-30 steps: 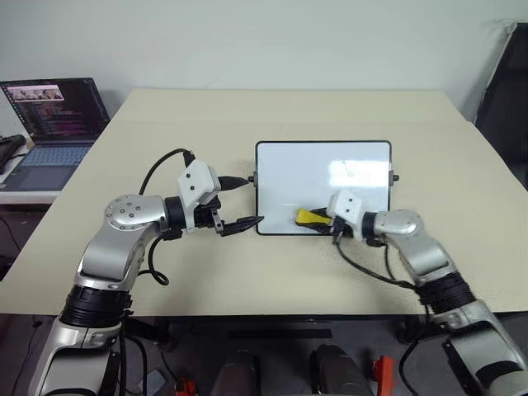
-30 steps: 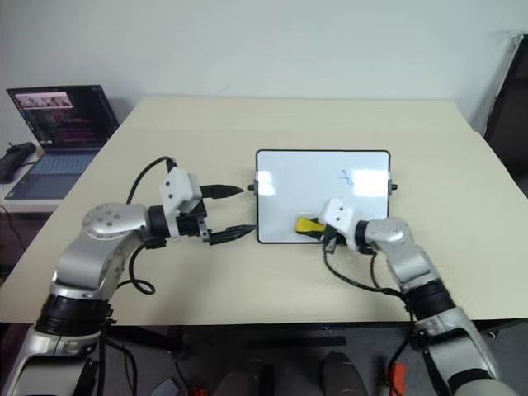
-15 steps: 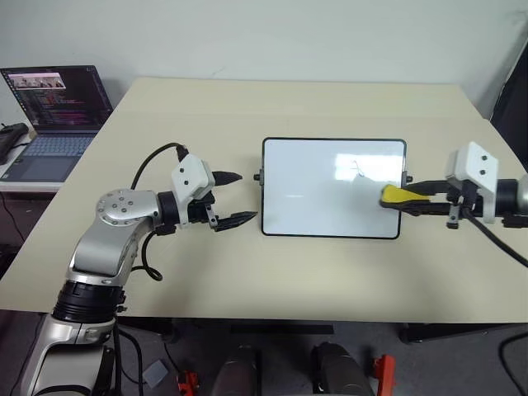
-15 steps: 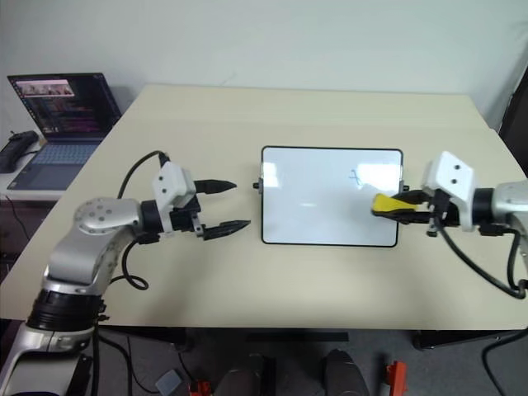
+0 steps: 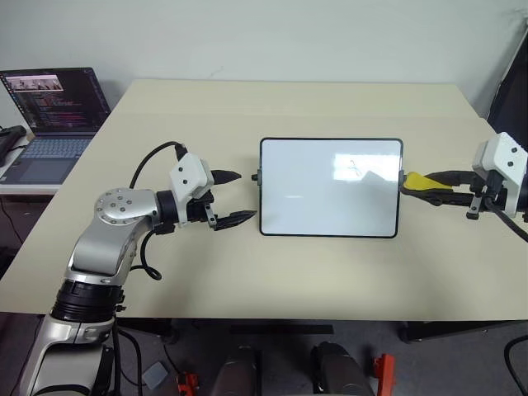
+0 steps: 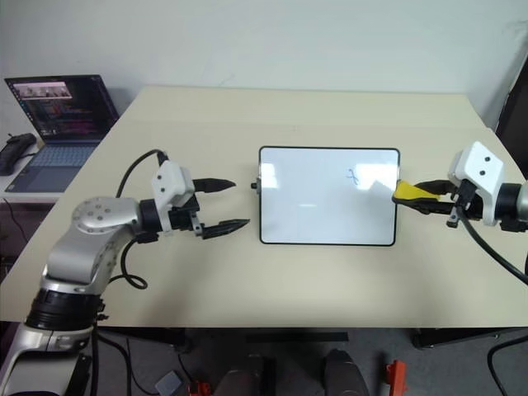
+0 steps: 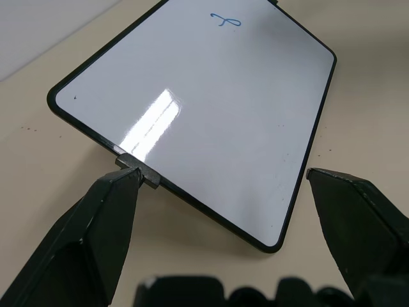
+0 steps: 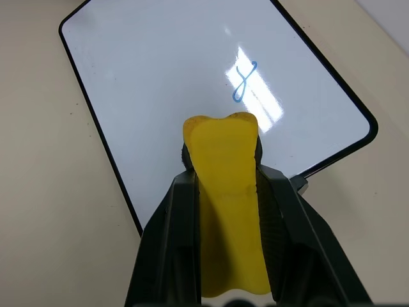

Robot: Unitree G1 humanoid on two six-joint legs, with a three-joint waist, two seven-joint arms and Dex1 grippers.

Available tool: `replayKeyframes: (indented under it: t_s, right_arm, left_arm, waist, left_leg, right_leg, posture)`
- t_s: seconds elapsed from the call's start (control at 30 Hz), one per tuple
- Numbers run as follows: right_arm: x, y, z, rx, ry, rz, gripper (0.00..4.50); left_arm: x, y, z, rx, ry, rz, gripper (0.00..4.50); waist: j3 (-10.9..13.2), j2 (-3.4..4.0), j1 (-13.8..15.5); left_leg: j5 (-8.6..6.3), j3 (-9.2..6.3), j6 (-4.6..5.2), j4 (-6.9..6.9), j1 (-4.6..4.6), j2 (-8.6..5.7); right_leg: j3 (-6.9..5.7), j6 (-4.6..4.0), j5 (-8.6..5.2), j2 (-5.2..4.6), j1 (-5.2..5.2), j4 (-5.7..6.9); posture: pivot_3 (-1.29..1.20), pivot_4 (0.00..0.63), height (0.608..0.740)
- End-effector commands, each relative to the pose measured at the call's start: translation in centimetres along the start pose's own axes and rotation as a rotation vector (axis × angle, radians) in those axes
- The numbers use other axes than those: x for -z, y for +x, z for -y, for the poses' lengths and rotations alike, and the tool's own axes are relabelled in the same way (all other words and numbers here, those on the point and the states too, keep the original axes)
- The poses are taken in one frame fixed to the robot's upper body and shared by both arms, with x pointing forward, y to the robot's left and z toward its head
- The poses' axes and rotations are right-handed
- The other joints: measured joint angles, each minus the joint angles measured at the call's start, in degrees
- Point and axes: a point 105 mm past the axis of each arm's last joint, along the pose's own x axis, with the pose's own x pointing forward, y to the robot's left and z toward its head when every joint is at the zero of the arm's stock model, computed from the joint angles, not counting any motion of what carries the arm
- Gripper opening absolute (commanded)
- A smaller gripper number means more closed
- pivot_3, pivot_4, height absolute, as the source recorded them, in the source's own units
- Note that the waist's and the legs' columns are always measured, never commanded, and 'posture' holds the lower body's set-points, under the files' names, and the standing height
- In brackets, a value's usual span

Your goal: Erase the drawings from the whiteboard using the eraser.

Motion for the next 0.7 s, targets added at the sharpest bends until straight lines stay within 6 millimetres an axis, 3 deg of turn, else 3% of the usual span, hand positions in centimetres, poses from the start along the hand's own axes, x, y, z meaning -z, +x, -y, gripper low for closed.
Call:
replayKeyframes:
  t_s: [0.03, 0.23, 0.7]
  right_arm:
    - [-1.4, -0.7, 0.6, 0.021, -0.069, 0.004, 0.85]
    - [-0.6, -0.1, -1.1, -0.062, -0.065, -0.046, 0.85]
    - [-0.5, 0.2, -1.4, -0.065, -0.060, -0.044, 0.85]
  left_arm:
    - [-1.6, -0.4, -0.5, -0.016, 0.056, 0.030, 4.50]
    - [-1.6, -0.3, -0.5, -0.016, 0.054, 0.030, 4.50]
    - [-1.5, -0.2, -0.5, -0.010, 0.053, 0.032, 4.50]
  waist:
    - [0.0, 0.00, 0.0]
    - [0.0, 0.00, 0.1]
    - [0.0, 0.00, 0.1]
  left_leg:
    - [0.00, 0.01, 0.00, 0.00, 0.00, 0.00]
    - [0.00, -0.01, 0.00, 0.00, 0.00, 0.00]
    - [0.00, -0.01, 0.00, 0.07, 0.00, 0.00]
  right_leg:
    - [0.00, 0.00, 0.00, 0.00, 0.00, 0.00]
    - [-0.01, 0.00, 0.00, 0.00, 0.00, 0.00]
    - [-0.01, 0.00, 0.00, 0.00, 0.01, 0.04]
  posture:
    - [0.00, 0.150, 0.740]
    - [0.00, 0.150, 0.740]
    - [0.00, 0.150, 0.740]
